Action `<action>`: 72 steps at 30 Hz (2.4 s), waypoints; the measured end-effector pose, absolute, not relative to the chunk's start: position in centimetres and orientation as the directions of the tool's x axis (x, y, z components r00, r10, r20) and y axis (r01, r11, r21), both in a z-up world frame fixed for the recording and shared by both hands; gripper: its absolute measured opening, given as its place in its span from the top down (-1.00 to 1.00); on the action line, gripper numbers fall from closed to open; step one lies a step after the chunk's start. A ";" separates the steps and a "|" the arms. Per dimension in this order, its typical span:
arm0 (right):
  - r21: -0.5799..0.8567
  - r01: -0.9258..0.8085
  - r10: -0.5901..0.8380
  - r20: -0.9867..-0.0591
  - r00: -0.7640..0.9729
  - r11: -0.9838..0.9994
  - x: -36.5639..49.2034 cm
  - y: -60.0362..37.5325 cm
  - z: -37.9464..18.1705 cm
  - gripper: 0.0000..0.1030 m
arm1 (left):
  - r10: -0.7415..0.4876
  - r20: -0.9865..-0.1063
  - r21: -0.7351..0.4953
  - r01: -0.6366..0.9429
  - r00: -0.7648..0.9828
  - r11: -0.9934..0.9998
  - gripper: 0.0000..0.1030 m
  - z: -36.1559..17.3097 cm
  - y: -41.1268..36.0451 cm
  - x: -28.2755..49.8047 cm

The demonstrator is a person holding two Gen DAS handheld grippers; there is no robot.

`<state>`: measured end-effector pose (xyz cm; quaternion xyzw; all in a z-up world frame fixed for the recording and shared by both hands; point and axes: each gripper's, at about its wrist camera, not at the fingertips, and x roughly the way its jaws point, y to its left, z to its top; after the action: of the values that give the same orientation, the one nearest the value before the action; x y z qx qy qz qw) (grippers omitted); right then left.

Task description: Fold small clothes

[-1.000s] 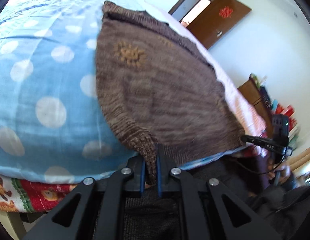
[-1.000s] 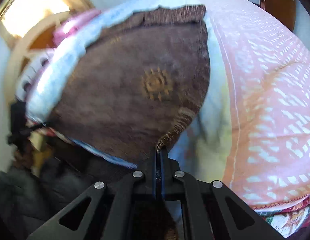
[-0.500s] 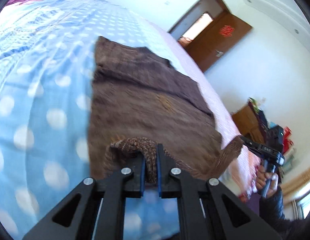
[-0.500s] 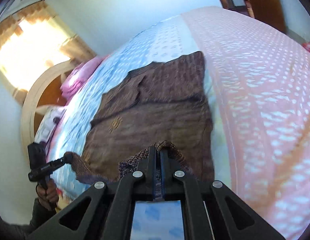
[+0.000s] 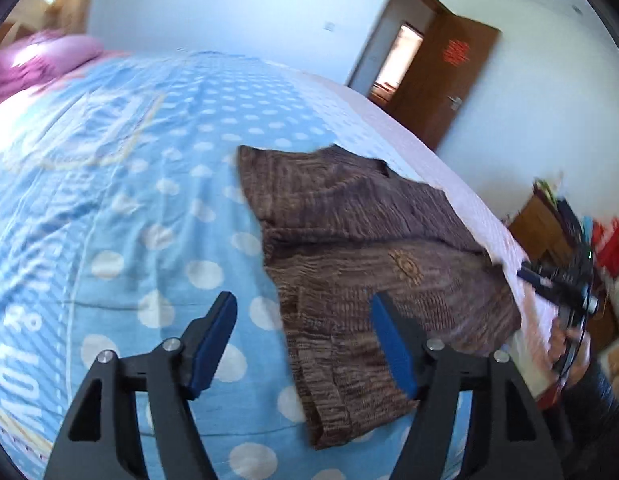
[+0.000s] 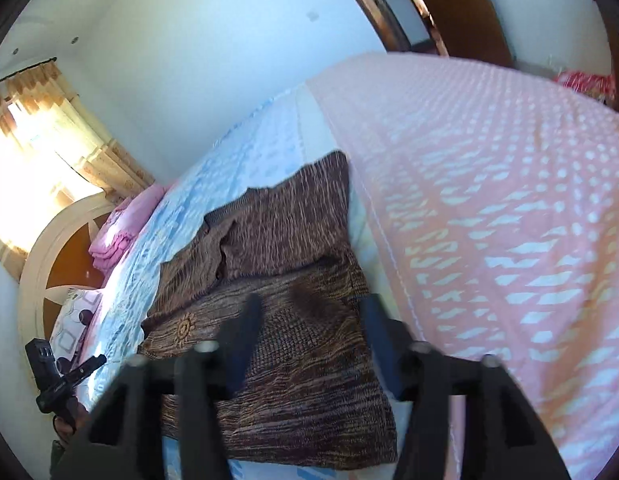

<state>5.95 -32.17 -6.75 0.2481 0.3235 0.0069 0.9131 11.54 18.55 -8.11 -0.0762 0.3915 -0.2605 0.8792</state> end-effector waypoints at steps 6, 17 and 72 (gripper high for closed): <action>0.328 0.127 0.104 -0.605 0.790 0.936 5.5 -30.0 -5.1 -0.13 | -0.487 -0.689 -0.248 0.457 0.536 0.854 -0.42 -10.3 14.3 13.7; 0.288 0.115 0.099 -0.631 0.770 0.951 5.6 -29.3 -5.3 -0.13 | -0.516 -0.687 -0.293 0.454 0.513 0.841 -0.22 -12.2 13.1 13.0; -0.051 -0.012 -0.021 -0.595 0.803 0.999 9.9 -25.1 -1.5 0.87 | -0.533 -0.569 -0.387 0.369 0.626 0.845 0.81 -7.6 13.9 14.8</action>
<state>9.95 -25.09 -1.50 -0.0260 0.3137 -0.0024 0.9491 14.79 13.86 -7.65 -0.1171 0.3511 -0.2522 0.8941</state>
